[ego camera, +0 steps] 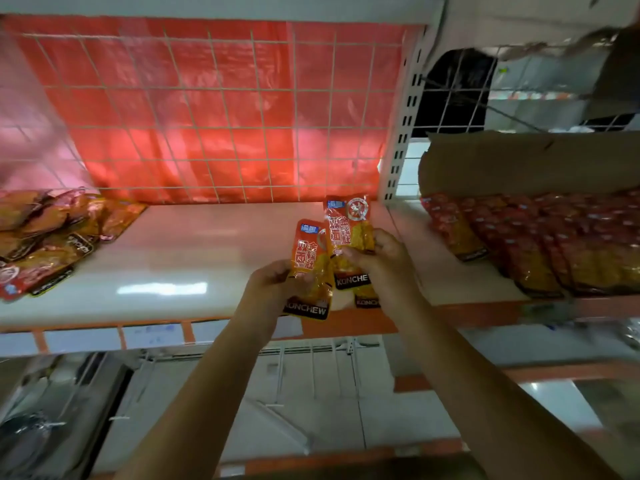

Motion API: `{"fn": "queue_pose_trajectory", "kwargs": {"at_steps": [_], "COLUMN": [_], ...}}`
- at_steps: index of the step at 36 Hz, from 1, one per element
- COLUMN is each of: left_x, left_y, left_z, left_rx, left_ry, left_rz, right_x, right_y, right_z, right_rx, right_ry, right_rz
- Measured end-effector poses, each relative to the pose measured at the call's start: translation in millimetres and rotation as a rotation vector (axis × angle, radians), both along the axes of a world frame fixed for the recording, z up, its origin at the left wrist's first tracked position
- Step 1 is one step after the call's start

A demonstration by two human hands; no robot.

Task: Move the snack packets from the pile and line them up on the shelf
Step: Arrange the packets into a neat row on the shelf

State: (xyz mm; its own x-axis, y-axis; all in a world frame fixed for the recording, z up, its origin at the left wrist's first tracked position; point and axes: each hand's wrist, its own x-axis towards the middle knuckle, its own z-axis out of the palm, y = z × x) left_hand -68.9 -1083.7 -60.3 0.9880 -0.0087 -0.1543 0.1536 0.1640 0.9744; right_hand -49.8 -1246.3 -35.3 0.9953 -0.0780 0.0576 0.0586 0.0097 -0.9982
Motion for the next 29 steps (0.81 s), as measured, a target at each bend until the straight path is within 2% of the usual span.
{"fn": "queue_pose_trajectory", "kwargs": {"at_steps": [7,13,17,19,21,29], "left_x": [5,20,27,29,30,33], "left_y": [-59,-128,-184,-208,-226,-253], "left_z": [-3,-2,-3,-6,-11,-18], "left_rx": [-0.021,0.036,0.026,0.043,0.034,0.193], "left_ry": [0.011,0.024,0.029,0.036,0.063,0.095], "left_rz": [0.102,0.174,0.179,0.177,0.165,0.223], "right_x": [19,38,34,36,40,52], "right_y": [-82,-166,-208,-223,-233,-241], "right_z": [-15,-29,-33,-38,-42,-35], "right_rx": [-0.059,-0.331,-0.564,-0.746,-0.888,-1.131], "right_ry": [0.024,0.04,-0.055,-0.117,-0.096,0.009], "right_rz": [-0.167,-0.285,-0.198,-0.171,-0.118,-0.006]}}
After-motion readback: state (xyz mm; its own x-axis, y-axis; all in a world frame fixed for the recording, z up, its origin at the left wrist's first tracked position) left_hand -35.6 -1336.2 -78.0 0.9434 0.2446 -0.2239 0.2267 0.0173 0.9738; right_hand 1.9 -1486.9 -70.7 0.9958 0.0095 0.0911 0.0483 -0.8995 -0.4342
